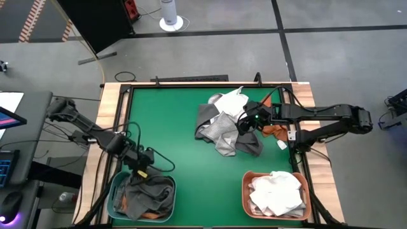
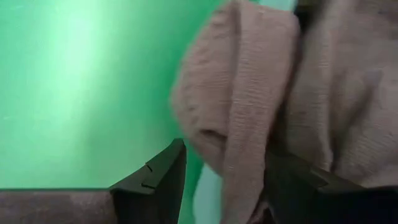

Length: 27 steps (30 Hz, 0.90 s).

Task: Sort towels by color in basket
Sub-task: Put the left gray towel into the green bin

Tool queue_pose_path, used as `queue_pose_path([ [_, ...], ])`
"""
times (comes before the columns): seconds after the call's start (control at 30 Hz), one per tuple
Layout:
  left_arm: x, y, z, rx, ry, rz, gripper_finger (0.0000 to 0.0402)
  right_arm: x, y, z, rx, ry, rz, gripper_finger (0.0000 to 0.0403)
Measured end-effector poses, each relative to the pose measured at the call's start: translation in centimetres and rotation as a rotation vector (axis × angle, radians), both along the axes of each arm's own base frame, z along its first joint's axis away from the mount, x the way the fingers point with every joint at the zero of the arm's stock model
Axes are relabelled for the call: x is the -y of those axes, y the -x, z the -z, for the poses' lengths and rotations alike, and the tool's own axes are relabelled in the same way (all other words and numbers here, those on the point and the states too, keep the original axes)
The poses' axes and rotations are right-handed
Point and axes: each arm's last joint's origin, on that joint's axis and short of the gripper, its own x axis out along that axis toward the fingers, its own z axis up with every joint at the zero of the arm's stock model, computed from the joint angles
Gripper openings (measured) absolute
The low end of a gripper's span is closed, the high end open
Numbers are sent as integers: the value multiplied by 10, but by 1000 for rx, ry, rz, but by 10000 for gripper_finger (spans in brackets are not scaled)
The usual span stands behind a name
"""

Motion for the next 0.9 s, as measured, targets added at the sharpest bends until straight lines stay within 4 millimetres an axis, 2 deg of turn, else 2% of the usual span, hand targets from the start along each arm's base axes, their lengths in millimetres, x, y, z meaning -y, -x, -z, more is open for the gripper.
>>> queue_pose_path([
  [0.2,-12,2,3,8,-4,-40,180,0,0,0,5,-13,15,269],
  [0.63,-35,15,-13,82,17,-174,180,0,0,0,3,-8,11,269],
  [0.77,-49,27,-9,-24,-105,-321,180,1,0,0,3,-8,11,269],
  [0.9,-51,28,10,-117,-101,-317,180,1,0,0,4,-8,11,269],
])
